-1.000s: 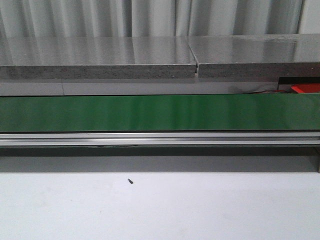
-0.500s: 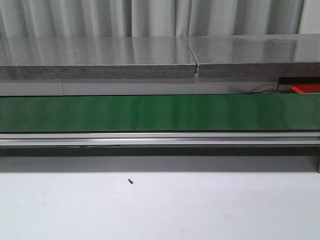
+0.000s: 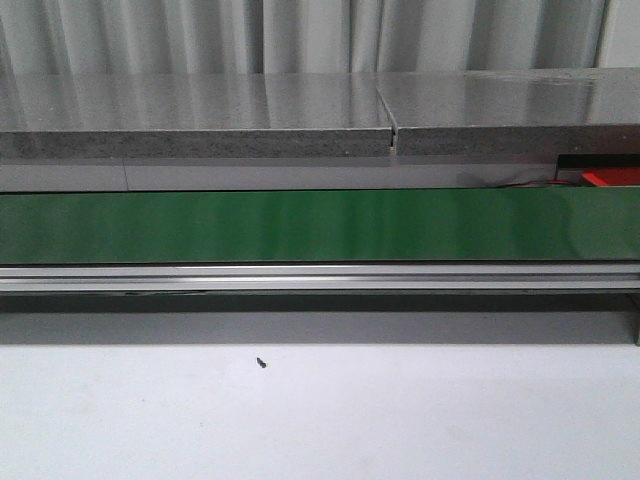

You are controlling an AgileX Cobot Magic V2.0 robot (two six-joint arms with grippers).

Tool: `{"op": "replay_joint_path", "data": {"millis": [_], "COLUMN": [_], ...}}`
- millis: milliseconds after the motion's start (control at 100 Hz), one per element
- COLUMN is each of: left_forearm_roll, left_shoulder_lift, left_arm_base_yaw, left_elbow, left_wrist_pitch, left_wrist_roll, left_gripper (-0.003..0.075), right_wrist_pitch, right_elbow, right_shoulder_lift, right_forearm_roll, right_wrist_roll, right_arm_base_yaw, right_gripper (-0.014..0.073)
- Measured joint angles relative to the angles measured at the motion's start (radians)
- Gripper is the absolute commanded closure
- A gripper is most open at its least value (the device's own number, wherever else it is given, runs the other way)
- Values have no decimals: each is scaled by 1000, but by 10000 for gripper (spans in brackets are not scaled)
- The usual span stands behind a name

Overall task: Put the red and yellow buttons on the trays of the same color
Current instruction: 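Move the left gripper over the next red button on the table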

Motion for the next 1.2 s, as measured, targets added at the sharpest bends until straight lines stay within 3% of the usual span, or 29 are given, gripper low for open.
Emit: {"op": "replay_joint_path", "data": {"millis": [310, 690, 990, 1200], "left_forearm_roll": [0, 0, 43, 78], "left_shoulder_lift": [0, 0, 13, 164], "left_arm_base_yaw": [0, 0, 0, 79], "left_elbow": [0, 0, 0, -84], "left_wrist_pitch": [0, 0, -41, -41], "left_wrist_roll": [0, 0, -33, -84], "left_gripper": [739, 739, 739, 739], "right_wrist_pitch": [3, 31, 43, 58], "right_elbow": [157, 304, 304, 304], "right_shoulder_lift": [-213, -512, -543, -543], "right_forearm_roll": [-4, -6, -7, -7], "right_wrist_roll": [-21, -21, -21, -21], "right_arm_base_yaw": [107, 117, 117, 117], "right_gripper": [664, 664, 664, 664]}}
